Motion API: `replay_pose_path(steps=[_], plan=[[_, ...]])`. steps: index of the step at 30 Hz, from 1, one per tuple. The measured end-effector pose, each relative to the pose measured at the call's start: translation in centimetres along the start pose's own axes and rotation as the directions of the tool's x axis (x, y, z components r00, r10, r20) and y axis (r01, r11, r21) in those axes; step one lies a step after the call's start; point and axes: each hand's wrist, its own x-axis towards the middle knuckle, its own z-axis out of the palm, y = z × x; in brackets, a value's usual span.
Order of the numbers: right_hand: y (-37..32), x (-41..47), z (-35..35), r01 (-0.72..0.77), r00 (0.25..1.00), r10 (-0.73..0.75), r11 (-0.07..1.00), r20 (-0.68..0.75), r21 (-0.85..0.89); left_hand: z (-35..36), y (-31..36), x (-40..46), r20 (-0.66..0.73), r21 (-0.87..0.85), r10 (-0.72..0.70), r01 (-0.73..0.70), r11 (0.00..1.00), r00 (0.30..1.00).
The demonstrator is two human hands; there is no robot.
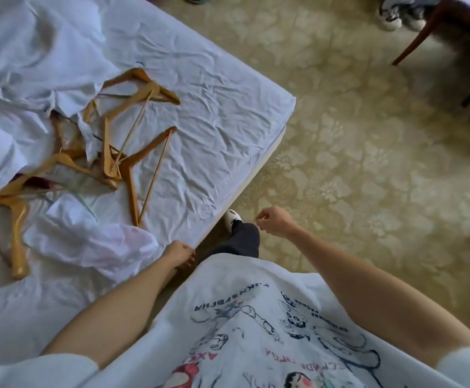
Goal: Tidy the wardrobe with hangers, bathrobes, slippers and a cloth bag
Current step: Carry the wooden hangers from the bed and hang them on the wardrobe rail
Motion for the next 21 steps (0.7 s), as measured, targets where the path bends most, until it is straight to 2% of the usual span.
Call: replay_pose_path(steps=[4, 8, 12, 18, 21], plan=[[-1.5, 6.6, -7.6, 0.003, 1.000, 0.001, 0.990, 0.031, -0.141, -2.9, 8.0, 3.6, -0.049, -0.114, -0.006, 0.001, 0.994, 0.999], [-2.7, 12.5, -15.2, 0.011, 0.999, 0.000, 0.965, 0.040, -0.264, -6.0, 16.9, 5.6, -0.073, -0.233, 0.060, -0.075, 0.969, 0.996], [-4.2, 18.1, -20.7, -0.001, 0.998, 0.026, 0.926, 0.063, -0.377, -9.0, 22.4, 7.2, -0.096, -0.344, 0.054, -0.084, 0.935, 0.994], [-11.7, 27.1, -24.3, 0.124, 0.983, -0.043, 0.873, 0.178, -0.472, -12.8, 25.9, 9.6, -0.177, -0.481, -0.083, -0.013, 0.877, 0.981], [-17.3, 31.3, -25.0, 0.229, 0.953, -0.099, 0.854, 0.286, -0.467, -14.7, 27.3, 10.6, -0.222, -0.576, -0.192, 0.030, 0.817, 0.956]])
